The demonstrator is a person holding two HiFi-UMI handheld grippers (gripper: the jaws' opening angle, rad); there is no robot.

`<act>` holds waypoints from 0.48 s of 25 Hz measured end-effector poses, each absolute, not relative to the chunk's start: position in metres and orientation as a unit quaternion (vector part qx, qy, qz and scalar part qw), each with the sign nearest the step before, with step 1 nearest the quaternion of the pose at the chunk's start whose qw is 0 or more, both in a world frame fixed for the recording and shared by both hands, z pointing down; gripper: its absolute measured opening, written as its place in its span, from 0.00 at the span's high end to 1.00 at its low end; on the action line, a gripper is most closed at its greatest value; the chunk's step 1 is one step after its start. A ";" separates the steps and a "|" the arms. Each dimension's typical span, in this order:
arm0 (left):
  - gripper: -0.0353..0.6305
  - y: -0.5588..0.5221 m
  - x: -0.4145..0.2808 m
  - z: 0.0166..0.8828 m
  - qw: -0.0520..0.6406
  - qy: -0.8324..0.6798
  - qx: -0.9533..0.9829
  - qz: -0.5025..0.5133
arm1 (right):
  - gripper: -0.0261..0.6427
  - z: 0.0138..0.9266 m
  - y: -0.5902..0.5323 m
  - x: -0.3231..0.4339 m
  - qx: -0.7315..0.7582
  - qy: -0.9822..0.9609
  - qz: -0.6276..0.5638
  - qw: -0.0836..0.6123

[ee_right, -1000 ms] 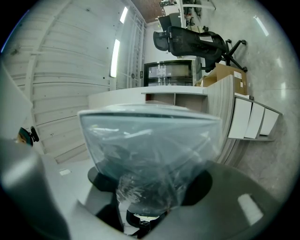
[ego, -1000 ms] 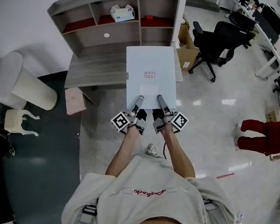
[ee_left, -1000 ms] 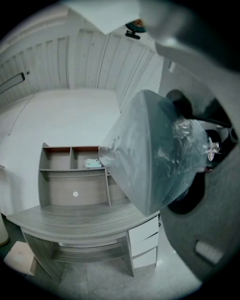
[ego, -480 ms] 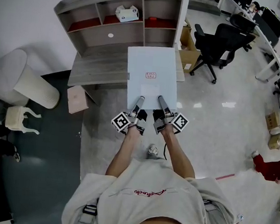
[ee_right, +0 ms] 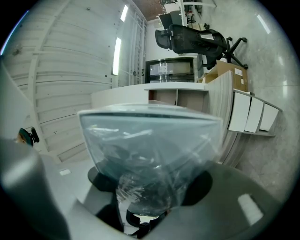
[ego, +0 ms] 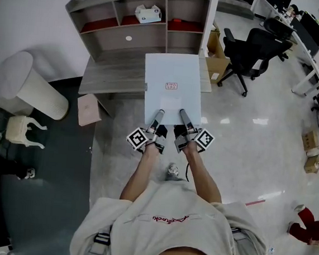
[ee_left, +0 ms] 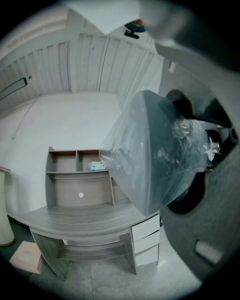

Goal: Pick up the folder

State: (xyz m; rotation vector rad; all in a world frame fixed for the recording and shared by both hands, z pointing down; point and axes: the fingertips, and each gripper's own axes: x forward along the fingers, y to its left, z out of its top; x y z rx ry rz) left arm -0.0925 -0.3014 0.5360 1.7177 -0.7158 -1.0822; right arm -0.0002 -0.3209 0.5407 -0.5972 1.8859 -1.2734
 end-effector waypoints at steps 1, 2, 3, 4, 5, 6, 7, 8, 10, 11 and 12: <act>0.52 -0.301 -0.093 0.536 0.477 -0.293 0.700 -0.444 | 0.53 0.541 -0.321 -0.001 -0.234 0.740 -0.500 0.384; 0.53 -0.300 -0.094 0.536 0.479 -0.293 0.698 -0.445 | 0.53 0.542 -0.320 -0.002 -0.235 0.741 -0.500 0.382; 0.52 -0.299 -0.094 0.536 0.480 -0.293 0.697 -0.445 | 0.53 0.542 -0.320 -0.002 -0.235 0.741 -0.500 0.381; 0.52 -0.299 -0.094 0.536 0.481 -0.293 0.696 -0.445 | 0.53 0.543 -0.319 -0.002 -0.235 0.741 -0.500 0.381; 0.52 -0.299 -0.094 0.536 0.482 -0.292 0.696 -0.445 | 0.53 0.543 -0.319 -0.002 -0.235 0.741 -0.501 0.381; 0.52 -0.298 -0.093 0.535 0.482 -0.290 0.696 -0.445 | 0.53 0.543 -0.318 -0.002 -0.235 0.740 -0.501 0.381; 0.52 -0.298 -0.092 0.535 0.482 -0.289 0.697 -0.445 | 0.53 0.542 -0.318 -0.001 -0.235 0.740 -0.501 0.382; 0.52 -0.297 -0.092 0.536 0.481 -0.289 0.698 -0.444 | 0.53 0.542 -0.317 -0.001 -0.235 0.741 -0.500 0.382; 0.53 -0.297 -0.092 0.536 0.482 -0.289 0.698 -0.444 | 0.53 0.543 -0.317 0.000 -0.235 0.741 -0.499 0.383; 0.53 -0.298 -0.091 0.536 0.482 -0.288 0.698 -0.444 | 0.53 0.543 -0.317 0.001 -0.235 0.741 -0.499 0.383; 0.53 -0.298 -0.090 0.535 0.482 -0.286 0.698 -0.445 | 0.53 0.543 -0.317 0.001 -0.235 0.740 -0.499 0.384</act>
